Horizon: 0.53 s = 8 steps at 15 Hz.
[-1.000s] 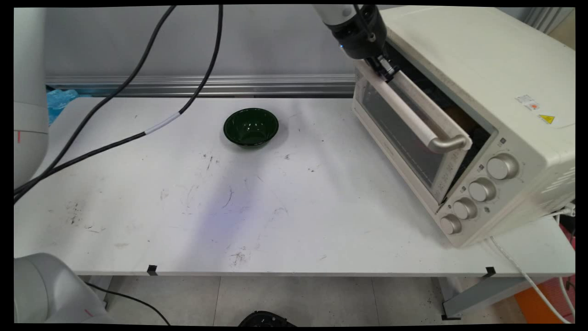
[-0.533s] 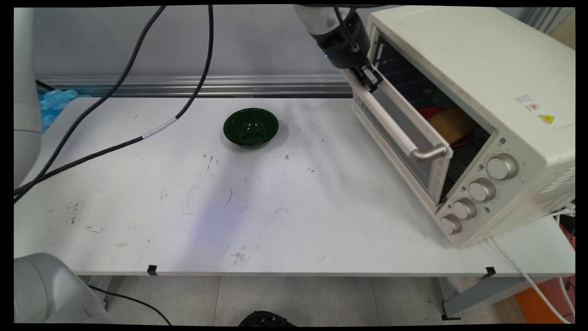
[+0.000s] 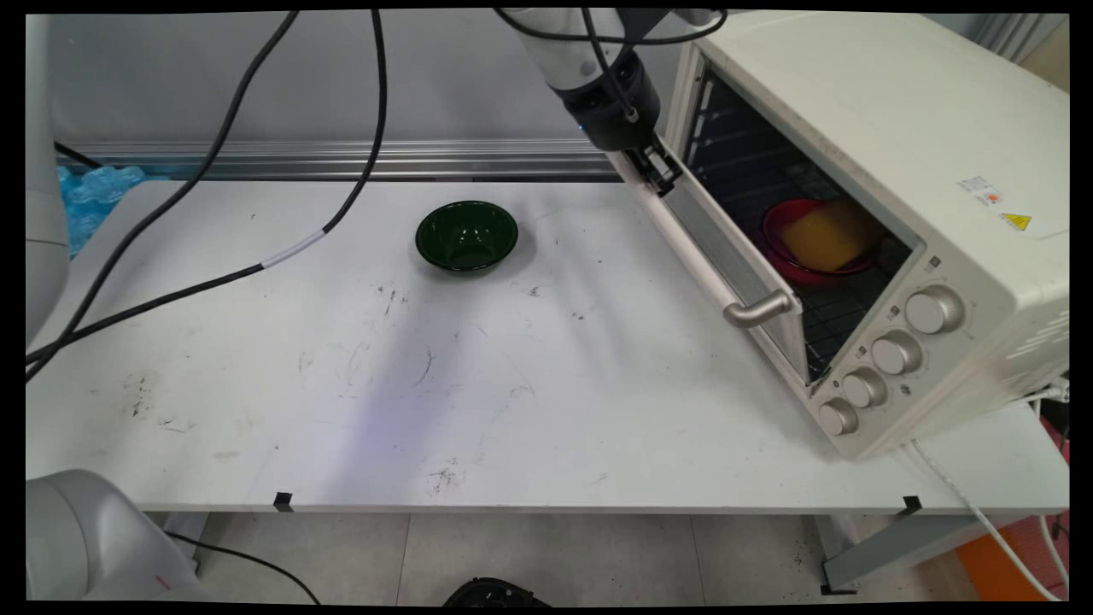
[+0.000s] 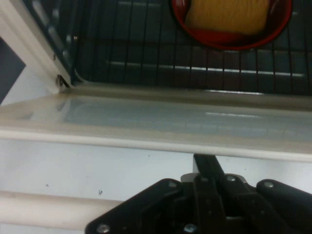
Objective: Open the oven
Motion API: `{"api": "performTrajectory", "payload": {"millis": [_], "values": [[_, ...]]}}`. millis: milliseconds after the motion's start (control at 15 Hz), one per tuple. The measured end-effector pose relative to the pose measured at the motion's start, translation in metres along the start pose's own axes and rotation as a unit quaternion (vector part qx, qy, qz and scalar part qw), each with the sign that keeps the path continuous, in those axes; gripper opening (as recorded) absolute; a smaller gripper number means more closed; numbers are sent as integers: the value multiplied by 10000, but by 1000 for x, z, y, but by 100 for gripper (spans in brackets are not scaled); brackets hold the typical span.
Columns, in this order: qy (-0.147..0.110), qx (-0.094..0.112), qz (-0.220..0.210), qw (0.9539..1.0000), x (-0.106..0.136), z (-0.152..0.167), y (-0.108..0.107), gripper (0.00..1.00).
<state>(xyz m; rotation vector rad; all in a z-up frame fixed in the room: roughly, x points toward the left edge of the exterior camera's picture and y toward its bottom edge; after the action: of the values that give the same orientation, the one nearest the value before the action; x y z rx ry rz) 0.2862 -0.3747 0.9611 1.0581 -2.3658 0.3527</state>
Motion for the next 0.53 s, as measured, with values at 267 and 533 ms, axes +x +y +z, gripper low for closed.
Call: {"api": "performTrajectory", "payload": {"millis": [267, 533], "values": [[-81, -38, 39, 10000, -9, 7, -3, 0], [-159, -82, 136, 9997, -19, 16, -7, 0]]}}
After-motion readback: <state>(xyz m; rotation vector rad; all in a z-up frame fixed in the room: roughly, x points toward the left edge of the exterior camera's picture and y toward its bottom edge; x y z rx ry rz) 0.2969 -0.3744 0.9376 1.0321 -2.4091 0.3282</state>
